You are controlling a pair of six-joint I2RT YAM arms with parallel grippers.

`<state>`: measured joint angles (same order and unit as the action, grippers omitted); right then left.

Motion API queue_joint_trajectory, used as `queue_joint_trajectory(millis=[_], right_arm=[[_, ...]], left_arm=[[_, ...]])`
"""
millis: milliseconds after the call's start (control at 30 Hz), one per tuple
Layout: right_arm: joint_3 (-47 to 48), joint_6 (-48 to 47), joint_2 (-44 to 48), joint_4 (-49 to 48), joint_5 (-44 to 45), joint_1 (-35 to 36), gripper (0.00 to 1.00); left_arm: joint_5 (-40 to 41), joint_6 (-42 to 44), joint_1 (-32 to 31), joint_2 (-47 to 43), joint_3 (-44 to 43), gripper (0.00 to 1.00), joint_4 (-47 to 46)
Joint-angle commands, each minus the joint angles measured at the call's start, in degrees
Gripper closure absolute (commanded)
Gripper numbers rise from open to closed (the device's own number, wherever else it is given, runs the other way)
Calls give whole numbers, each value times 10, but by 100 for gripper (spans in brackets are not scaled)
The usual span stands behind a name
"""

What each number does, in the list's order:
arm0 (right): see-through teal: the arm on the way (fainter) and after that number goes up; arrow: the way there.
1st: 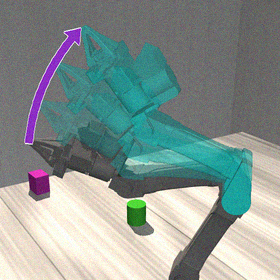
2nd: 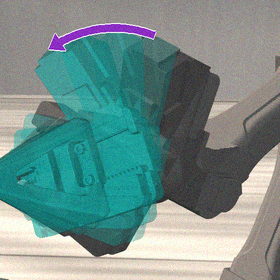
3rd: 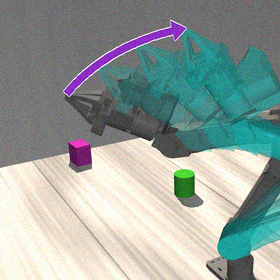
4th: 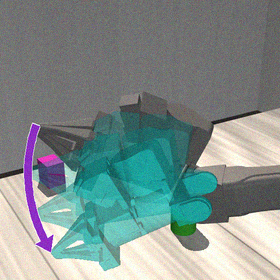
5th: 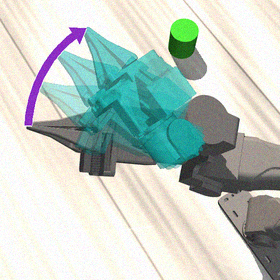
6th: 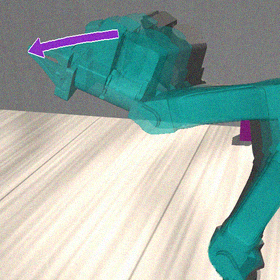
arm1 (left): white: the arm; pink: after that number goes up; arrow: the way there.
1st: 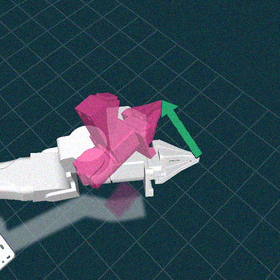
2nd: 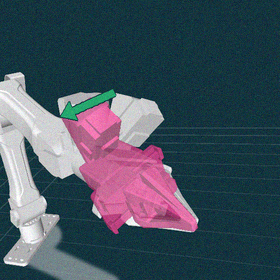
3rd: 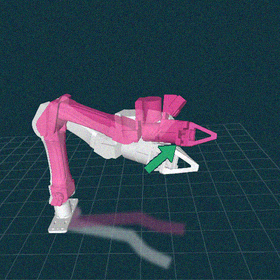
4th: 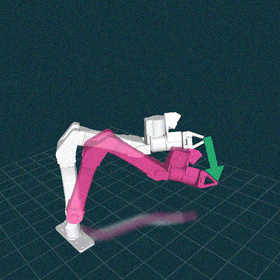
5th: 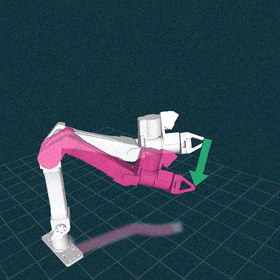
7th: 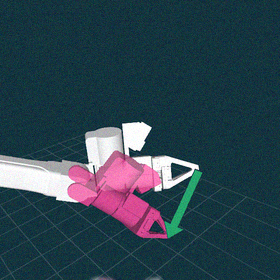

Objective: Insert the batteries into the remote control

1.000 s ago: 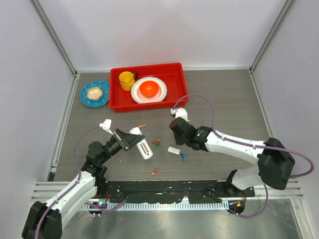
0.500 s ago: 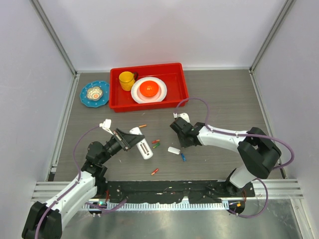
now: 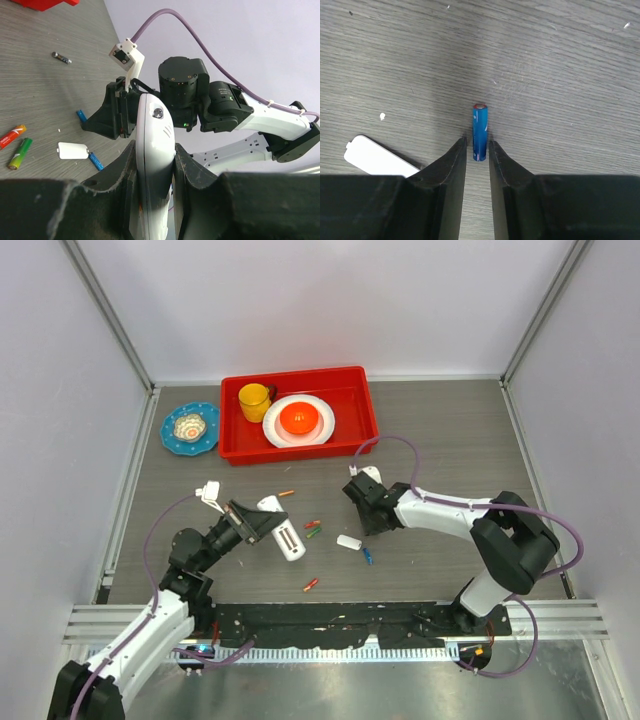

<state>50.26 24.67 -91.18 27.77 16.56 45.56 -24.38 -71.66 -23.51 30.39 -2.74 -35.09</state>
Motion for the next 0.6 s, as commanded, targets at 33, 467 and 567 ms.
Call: queue_joint_trajectory(millis=[33,467,567], right_arm=[[19,-7,-8,11,-15,-9,69],[13,-21,-17,27,-96,-39,85],[12,-16,-4,27,-87,-40,96]], left_arm=[[2,9,-2,3,24,100,-14],[0,6,-1,21,24,100,-33],[6,6,-1,24,23,100,-33]])
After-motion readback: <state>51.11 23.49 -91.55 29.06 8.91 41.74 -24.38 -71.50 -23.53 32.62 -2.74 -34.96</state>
